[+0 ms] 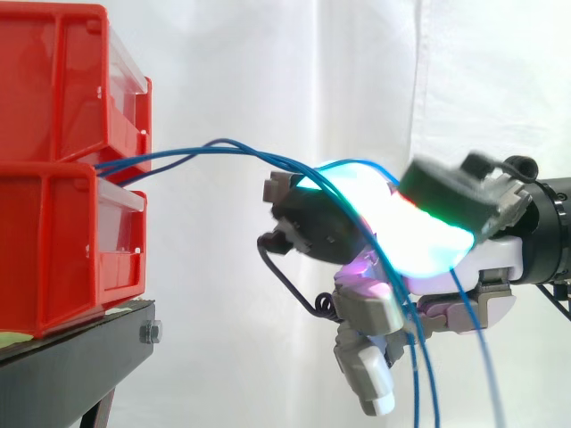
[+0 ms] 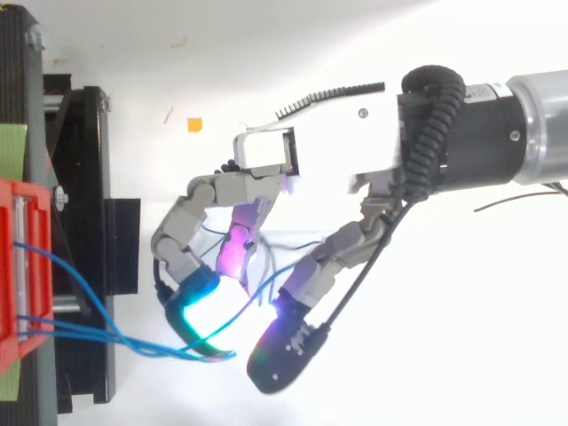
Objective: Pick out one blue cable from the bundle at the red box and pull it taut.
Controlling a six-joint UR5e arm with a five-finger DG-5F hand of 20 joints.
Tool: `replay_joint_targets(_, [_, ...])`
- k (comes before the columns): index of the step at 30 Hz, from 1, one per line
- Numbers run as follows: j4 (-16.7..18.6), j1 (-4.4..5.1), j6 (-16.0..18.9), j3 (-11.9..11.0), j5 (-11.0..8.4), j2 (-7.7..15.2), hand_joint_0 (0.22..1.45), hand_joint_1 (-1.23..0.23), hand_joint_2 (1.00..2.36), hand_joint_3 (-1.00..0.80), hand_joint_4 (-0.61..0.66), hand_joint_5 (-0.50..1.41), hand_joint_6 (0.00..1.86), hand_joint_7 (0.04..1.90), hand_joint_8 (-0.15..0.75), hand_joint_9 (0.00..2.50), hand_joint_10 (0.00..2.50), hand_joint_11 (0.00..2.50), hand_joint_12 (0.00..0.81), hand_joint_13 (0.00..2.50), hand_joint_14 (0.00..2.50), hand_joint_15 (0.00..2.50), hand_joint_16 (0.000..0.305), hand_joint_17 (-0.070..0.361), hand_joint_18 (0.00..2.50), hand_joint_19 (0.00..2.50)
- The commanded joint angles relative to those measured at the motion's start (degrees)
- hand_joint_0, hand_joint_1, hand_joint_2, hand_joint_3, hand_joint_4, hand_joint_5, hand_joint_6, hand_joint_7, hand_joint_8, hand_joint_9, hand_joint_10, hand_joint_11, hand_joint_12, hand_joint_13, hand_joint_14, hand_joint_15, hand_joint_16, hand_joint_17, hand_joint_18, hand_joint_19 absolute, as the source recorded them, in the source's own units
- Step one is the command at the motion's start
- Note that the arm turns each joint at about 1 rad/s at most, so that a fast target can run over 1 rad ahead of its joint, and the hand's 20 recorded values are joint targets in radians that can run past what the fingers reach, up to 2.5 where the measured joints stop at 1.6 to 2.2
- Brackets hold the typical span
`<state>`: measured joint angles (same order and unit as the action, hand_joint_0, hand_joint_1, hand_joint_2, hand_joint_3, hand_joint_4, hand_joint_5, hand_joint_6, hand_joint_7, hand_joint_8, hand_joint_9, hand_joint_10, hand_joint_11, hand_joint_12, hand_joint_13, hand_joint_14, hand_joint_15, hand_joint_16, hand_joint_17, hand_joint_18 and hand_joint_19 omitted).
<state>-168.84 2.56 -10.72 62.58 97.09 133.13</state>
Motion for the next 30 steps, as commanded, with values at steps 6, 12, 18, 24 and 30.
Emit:
replay_joint_targets(6, [0.0,-0.01,0.0,0.0,0.03,0.0,0.87,-0.94,1.0,-0.46,-0.39,-0.12,0.96,1.29,0.158,0.94,0.02,0.66,0.319,0.88,0.02,0.56,0.039,0.088,0.75,0.53])
replay_joint_targets(12, [0.0,0.07,0.0,0.0,-0.06,0.0,0.73,-0.94,1.0,-0.5,-0.24,-0.15,0.94,0.96,0.187,0.98,0.02,0.71,0.337,0.89,0.02,0.54,0.042,0.095,0.82,0.48])
replay_joint_targets(18, [0.0,0.07,0.0,0.0,-0.06,0.0,0.56,-0.9,1.0,-0.5,-0.11,-0.15,0.9,0.85,0.224,1.02,0.02,0.74,0.358,0.91,0.02,0.55,0.046,0.104,0.82,0.51])
replay_joint_targets(24, [0.0,-0.01,0.0,0.0,0.12,0.0,0.52,-0.87,1.0,-0.5,-0.04,-0.14,0.84,0.78,0.252,1.05,0.02,0.73,0.372,0.93,0.02,0.55,0.049,0.11,0.84,0.53])
replay_joint_targets(30, [0.1,-0.01,0.0,0.0,-0.06,0.0,0.5,-0.7,1.0,-0.5,-0.04,-0.12,0.79,0.82,0.268,1.07,0.02,0.72,0.383,0.95,0.02,0.55,0.051,0.115,0.85,0.55])
